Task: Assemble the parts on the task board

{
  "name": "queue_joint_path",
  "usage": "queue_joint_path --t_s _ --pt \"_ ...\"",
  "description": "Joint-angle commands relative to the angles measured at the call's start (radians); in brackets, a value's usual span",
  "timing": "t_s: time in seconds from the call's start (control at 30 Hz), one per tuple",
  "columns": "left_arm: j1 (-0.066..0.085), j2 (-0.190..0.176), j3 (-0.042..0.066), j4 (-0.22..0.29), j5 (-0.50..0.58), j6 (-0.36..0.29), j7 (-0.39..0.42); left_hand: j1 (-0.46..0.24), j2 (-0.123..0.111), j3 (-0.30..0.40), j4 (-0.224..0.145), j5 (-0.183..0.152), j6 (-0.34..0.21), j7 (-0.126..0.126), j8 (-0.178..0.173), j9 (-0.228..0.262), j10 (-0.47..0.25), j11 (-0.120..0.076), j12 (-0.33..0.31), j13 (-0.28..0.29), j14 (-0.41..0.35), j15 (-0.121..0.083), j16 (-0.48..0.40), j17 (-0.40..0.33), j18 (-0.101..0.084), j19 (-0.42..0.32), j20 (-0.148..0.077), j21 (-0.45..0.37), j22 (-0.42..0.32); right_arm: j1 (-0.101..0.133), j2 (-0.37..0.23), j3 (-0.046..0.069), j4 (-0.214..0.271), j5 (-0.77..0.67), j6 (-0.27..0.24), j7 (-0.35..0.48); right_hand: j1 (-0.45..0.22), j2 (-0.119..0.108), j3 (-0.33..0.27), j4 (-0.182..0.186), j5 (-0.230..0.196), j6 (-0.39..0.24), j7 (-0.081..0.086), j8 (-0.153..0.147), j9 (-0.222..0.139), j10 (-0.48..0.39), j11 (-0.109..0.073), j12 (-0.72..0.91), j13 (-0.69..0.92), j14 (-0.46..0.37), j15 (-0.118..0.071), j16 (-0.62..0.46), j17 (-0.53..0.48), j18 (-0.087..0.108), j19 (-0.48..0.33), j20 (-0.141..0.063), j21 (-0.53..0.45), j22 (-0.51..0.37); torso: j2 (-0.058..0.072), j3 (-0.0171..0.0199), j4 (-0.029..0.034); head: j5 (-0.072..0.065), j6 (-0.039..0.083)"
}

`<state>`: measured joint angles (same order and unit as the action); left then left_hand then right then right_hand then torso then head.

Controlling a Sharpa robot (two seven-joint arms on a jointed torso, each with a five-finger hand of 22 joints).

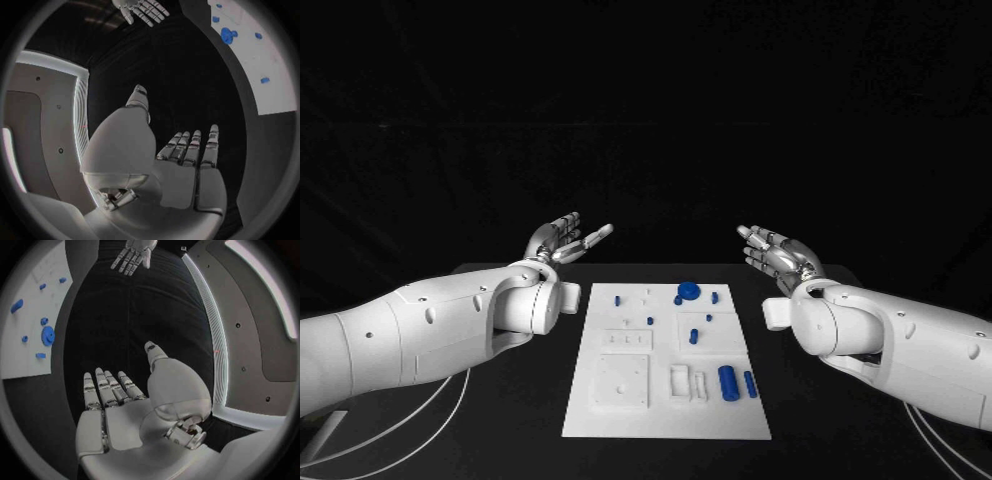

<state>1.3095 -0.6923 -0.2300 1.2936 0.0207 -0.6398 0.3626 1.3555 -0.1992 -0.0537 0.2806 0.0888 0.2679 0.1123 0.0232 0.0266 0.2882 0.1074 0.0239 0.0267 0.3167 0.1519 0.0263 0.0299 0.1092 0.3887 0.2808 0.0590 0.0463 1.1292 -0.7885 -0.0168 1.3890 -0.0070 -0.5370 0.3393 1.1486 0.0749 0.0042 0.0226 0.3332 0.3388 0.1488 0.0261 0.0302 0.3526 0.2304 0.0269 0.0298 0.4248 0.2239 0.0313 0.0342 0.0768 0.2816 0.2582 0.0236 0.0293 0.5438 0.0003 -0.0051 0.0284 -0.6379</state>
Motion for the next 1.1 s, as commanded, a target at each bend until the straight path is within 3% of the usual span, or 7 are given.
queue_joint_path --t_s 0.03,0.43,0.57,0.67,0.77,0.93,1.1 --pt "0.011 0.007 -0.008 -0.013 0.014 0.081 -0.063 0.052 -0.008 -0.003 0.014 0.008 0.017 0.003 0.005 0.002 0.016 0.001 0.005 0.002 0.016 0.005 0.005 0.002 0.022 0.020 0.008 0.009 0.003 0.013 -0.001 -0.002 -0.030 -0.034 0.209 -0.123 0.053 0.008 0.029 -0.038 0.003 0.024 0.062 0.007 0.003 0.028 0.006 0.005 0.002 0.028 0.003 0.006 0.003 0.010 0.019 0.007 0.008 0.003 0.000 0.0001 -0.0002 0.000 0.000" --pt "0.011 0.008 -0.008 -0.018 0.034 0.105 -0.058 0.053 -0.002 0.001 0.013 0.006 0.024 0.005 0.006 0.003 0.026 0.004 0.006 0.003 0.024 0.005 0.006 0.002 0.021 0.018 0.008 0.009 0.003 0.030 0.013 -0.006 -0.117 -0.115 0.281 -0.167 0.101 -0.015 0.036 -0.140 -0.019 0.070 0.065 0.010 0.006 0.093 0.010 0.008 0.005 0.102 0.005 0.010 0.007 0.012 0.071 -0.003 0.013 0.007 0.001 -0.0007 0.0007 0.001 -0.004" --pt "0.011 0.006 -0.008 -0.018 0.046 0.108 -0.041 0.047 0.054 0.028 -0.010 0.001 0.089 0.036 0.012 0.007 0.143 0.035 0.012 0.009 0.116 0.043 0.014 0.008 0.023 0.041 0.003 0.018 0.006 0.030 0.022 -0.006 -0.141 -0.215 0.263 -0.144 0.142 -0.022 0.045 -0.186 -0.016 0.176 0.052 0.018 0.011 0.200 -0.001 0.013 0.010 0.216 -0.001 0.015 0.011 0.022 0.171 -0.018 0.024 0.015 0.001 -0.0005 0.0015 0.001 -0.005" --pt "0.011 0.003 -0.008 -0.019 0.050 0.113 -0.022 0.006 0.114 0.019 -0.130 0.036 0.213 0.050 0.016 0.013 0.292 0.052 0.019 0.017 0.273 0.048 0.027 0.016 0.007 0.086 -0.016 0.039 0.011 0.030 0.034 -0.006 -0.169 -0.293 0.251 -0.127 0.160 -0.024 0.065 -0.216 -0.028 0.271 0.035 0.019 0.015 0.288 -0.015 0.017 0.014 0.357 -0.011 0.019 0.016 0.029 0.305 -0.034 0.038 0.023 0.001 -0.0005 0.0011 0.002 -0.006" --pt "0.011 -0.003 -0.008 -0.020 0.046 0.123 -0.010 -0.002 0.181 -0.008 -0.231 0.062 0.404 0.054 0.035 0.023 0.640 0.055 0.038 0.026 0.600 0.045 0.084 0.029 -0.029 0.276 -0.074 0.112 0.035 0.030 0.049 -0.006 -0.202 -0.369 0.244 -0.117 0.169 -0.026 0.107 -0.254 -0.011 0.387 0.024 0.024 0.020 0.442 -0.032 0.023 0.021 0.583 -0.042 0.027 0.026 0.030 0.482 -0.062 0.062 0.034 0.001 -0.0009 0.0012 0.002 -0.005" --pt "0.013 -0.021 -0.008 -0.016 0.025 0.165 -0.006 0.025 0.247 -0.043 -0.323 0.084 0.692 0.043 0.047 0.039 0.802 0.028 0.041 0.032 0.784 -0.025 0.134 0.034 -0.048 0.493 -0.157 0.211 0.056 0.030 0.083 -0.004 -0.266 -0.528 0.235 -0.106 0.154 -0.027 0.212 -0.310 -0.009 0.654 0.011 0.045 0.037 0.688 -0.086 0.035 0.029 0.821 -0.138 0.058 0.044 0.046 0.727 -0.140 0.142 0.053 0.006 -0.0009 0.0006 0.004 -0.005" --pt "0.027 -0.052 -0.005 0.005 -0.008 0.269 -0.006 0.067 0.288 -0.032 -0.368 0.098 0.771 0.020 0.044 0.040 0.911 -0.011 0.037 0.032 0.918 -0.084 0.182 0.042 -0.058 0.596 -0.222 0.279 0.079 0.041 0.123 0.003 -0.330 -0.728 0.244 -0.105 0.160 -0.067 0.246 -0.311 -0.009 0.722 -0.001 0.038 0.035 0.767 -0.120 0.029 0.028 1.032 -0.208 0.107 0.086 0.069 0.911 -0.209 0.249 0.096 0.023 -0.0041 0.0008 -0.001 0.004"
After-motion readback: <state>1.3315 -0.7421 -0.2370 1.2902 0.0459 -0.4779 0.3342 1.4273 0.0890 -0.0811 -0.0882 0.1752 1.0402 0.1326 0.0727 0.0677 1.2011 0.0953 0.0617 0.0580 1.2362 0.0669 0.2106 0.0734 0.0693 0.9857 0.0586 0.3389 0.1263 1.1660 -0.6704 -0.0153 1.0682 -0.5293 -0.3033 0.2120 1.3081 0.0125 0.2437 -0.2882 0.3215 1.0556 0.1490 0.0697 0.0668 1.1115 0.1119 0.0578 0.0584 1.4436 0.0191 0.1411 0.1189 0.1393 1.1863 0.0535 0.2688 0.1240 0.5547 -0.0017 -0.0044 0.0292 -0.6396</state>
